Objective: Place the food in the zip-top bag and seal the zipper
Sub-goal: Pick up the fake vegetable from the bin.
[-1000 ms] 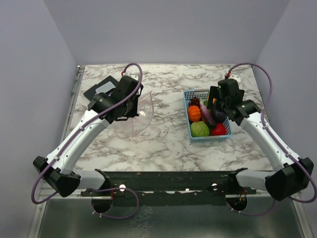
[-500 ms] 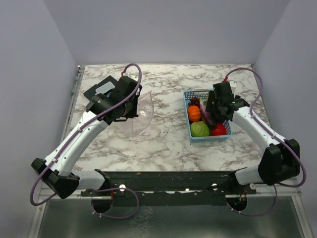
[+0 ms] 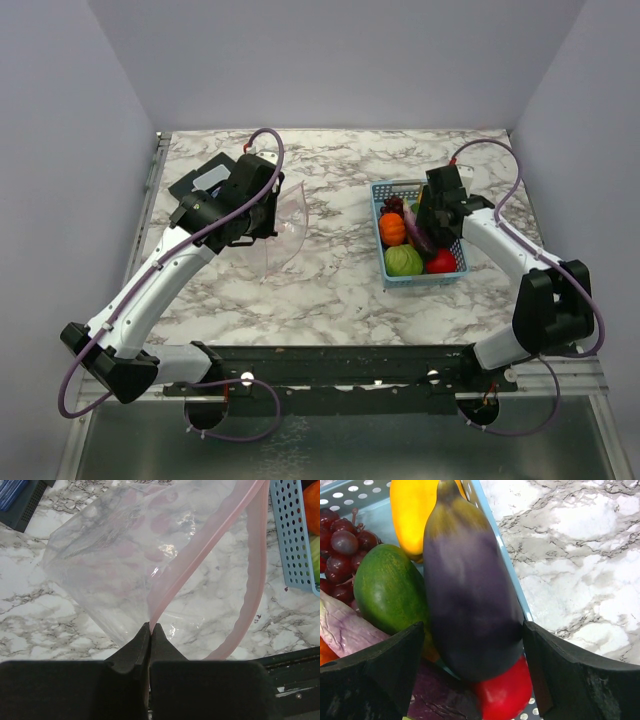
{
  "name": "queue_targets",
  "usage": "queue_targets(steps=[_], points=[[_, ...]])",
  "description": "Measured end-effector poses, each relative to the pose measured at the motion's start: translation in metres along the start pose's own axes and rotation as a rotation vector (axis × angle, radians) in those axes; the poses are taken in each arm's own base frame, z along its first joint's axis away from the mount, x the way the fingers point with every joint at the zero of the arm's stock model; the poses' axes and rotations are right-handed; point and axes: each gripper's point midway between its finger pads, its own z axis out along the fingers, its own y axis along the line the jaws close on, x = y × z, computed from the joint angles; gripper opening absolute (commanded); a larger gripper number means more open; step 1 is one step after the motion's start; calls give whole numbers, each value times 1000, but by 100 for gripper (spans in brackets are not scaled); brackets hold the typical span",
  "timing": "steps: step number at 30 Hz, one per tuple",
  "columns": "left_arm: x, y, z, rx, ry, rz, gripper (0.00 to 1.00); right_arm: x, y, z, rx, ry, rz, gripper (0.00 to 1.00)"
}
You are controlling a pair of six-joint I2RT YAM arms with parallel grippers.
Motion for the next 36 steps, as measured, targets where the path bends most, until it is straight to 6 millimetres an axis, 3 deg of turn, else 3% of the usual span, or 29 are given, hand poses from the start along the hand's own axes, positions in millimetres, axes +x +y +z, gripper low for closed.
queue_targets(steps=[3, 11, 17, 28, 36], points=[[0, 0, 0, 0, 0, 1, 0, 0, 0, 2, 4, 1, -2, 69], [0, 0, 0, 0, 0, 3, 0, -2, -1, 2, 9, -7, 1, 23], [1, 0, 1, -1, 3, 3, 0, -5, -1, -2, 2, -20, 7, 1], [1, 0, 1, -1, 2, -1, 0, -30, -2, -33, -60, -107, 55, 1], [-1, -2, 1, 4, -5, -15, 0, -72, 12, -92, -252, -221, 91, 1]])
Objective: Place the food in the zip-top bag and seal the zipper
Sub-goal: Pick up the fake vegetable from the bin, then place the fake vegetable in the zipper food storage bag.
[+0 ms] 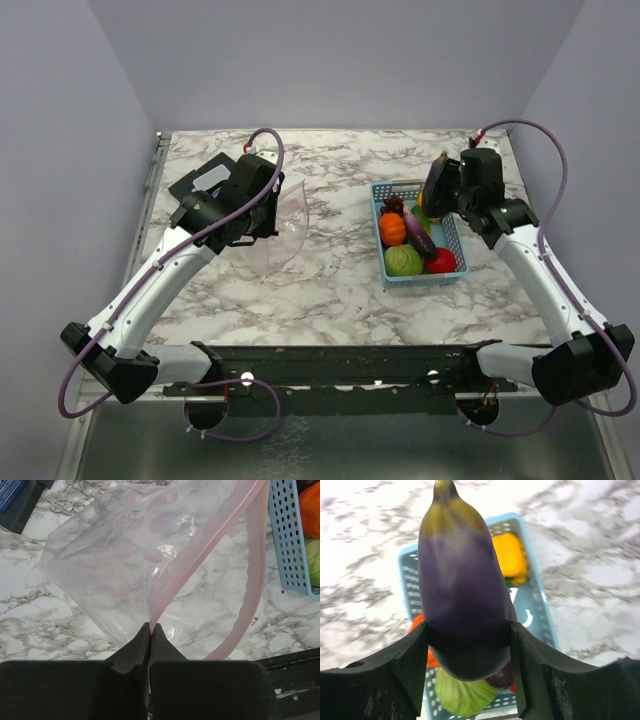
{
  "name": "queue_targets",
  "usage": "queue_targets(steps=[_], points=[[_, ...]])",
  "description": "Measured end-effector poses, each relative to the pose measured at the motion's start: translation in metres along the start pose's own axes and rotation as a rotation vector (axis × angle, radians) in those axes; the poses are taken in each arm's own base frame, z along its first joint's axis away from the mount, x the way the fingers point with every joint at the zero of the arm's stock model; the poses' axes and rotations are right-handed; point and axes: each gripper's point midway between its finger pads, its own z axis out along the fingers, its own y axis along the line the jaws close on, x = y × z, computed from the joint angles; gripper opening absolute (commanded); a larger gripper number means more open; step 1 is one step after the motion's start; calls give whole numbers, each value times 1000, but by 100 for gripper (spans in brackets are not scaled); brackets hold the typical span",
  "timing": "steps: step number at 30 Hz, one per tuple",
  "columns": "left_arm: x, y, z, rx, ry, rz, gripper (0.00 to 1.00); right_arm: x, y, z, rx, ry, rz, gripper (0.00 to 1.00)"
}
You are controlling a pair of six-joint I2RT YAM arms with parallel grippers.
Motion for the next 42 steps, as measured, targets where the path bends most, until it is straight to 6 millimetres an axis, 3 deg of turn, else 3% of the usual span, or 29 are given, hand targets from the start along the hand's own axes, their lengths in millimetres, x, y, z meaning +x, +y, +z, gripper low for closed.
queue_targets(steps=[4, 11, 18, 31, 36, 42], points=[[-2, -1, 0, 4, -8, -12, 0, -16, 29, -22, -169, -20, -3, 1], [-5, -3, 1, 8, -18, -27, 0, -16, 84, -67, -497, 7, -30, 1], [-7, -6, 5, 10, -23, -41, 0, -16, 140, -124, -796, 15, -42, 1], [-10, -13, 5, 37, -32, -86, 0, -15, 206, -211, -1144, 10, 5, 1], [-12, -17, 4, 58, -31, -103, 0, -10, 225, -232, -1204, 9, 17, 1], [-15, -26, 4, 98, -37, -139, 0, 1, 246, -232, -1199, 21, 33, 1]])
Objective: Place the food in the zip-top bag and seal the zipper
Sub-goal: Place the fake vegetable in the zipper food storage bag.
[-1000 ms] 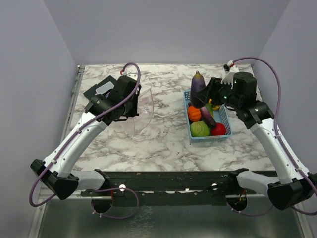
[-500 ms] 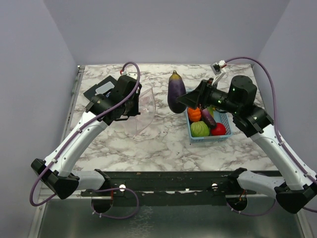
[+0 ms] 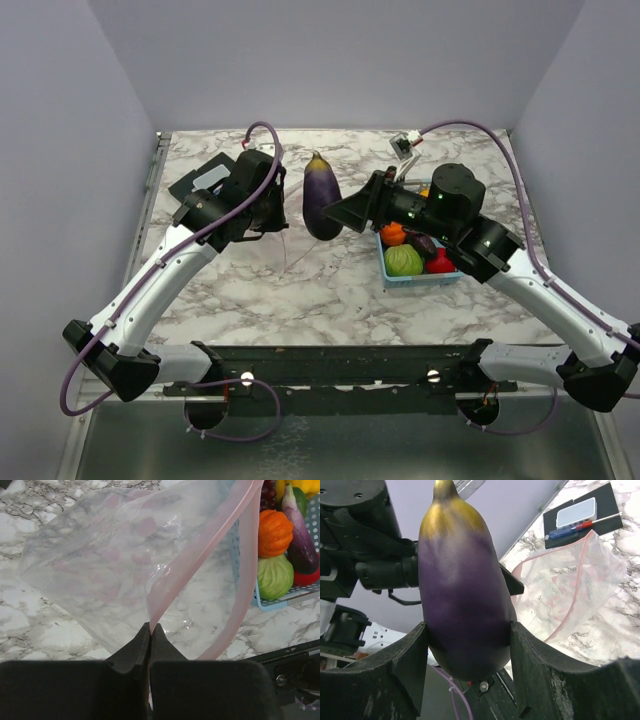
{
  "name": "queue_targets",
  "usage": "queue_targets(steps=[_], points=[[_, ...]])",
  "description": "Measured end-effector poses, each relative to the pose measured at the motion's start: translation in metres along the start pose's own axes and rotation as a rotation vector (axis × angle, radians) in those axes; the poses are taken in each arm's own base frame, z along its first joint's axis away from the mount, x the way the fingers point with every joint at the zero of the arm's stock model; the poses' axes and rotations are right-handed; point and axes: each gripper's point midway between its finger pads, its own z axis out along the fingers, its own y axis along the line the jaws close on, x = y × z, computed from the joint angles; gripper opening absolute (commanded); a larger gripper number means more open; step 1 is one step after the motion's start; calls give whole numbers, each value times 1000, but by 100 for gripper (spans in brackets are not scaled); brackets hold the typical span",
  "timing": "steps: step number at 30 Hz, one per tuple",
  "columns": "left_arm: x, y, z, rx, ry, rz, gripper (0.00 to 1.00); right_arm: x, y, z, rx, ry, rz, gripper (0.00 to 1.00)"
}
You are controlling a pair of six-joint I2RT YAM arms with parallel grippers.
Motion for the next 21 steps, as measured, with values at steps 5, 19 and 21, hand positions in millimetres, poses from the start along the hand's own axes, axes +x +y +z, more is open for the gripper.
queue_targets(steps=[5, 19, 21], points=[[-3, -7, 0, 29, -7, -34, 0, 8, -6, 15, 42, -1, 6, 1], [-14, -33, -6, 141, -33, -156, 0, 23, -25, 32, 179, -34, -21, 1], [-15, -34, -7, 147, -35, -167, 0, 31, -30, 33, 209, -32, -34, 1]])
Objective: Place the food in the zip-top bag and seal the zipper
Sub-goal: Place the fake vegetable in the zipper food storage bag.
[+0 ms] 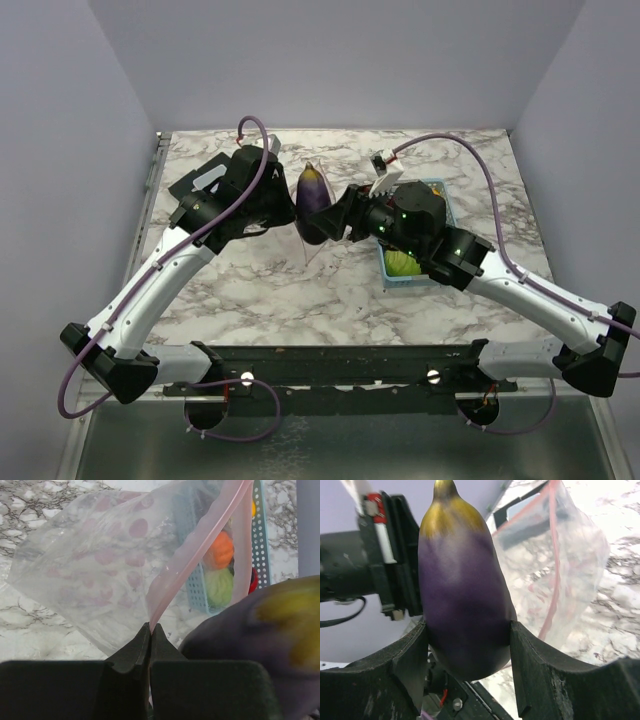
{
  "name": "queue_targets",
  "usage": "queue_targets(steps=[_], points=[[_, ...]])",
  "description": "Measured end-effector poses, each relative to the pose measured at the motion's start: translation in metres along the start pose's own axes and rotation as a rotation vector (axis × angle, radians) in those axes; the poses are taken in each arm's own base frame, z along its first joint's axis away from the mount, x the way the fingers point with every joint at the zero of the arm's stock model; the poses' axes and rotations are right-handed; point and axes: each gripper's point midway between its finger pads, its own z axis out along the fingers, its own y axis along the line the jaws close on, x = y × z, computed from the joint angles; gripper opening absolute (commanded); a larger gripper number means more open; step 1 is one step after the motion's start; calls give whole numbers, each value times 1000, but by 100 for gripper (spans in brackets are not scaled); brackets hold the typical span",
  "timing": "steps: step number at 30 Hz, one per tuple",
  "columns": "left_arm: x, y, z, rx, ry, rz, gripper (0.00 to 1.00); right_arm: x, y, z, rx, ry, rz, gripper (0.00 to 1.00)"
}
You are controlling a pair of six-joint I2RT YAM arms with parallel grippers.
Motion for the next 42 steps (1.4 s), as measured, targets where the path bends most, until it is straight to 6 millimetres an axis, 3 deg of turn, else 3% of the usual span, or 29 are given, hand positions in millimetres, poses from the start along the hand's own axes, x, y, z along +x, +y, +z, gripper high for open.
queue_targets(steps=[6, 13, 25, 42], points=[[-3, -6, 0, 23, -8, -28, 0, 21, -18, 2, 109, -3, -43, 1], [-5, -10, -1, 37, -17, -46, 0, 27, -27, 0, 192, -29, -61, 1], [-9, -13, -8, 56, -35, -56, 0, 60, -63, -2, 342, 9, -1, 1], [-5, -14, -7, 73, -28, -59, 0, 87, -63, -1, 317, 47, 24, 1]])
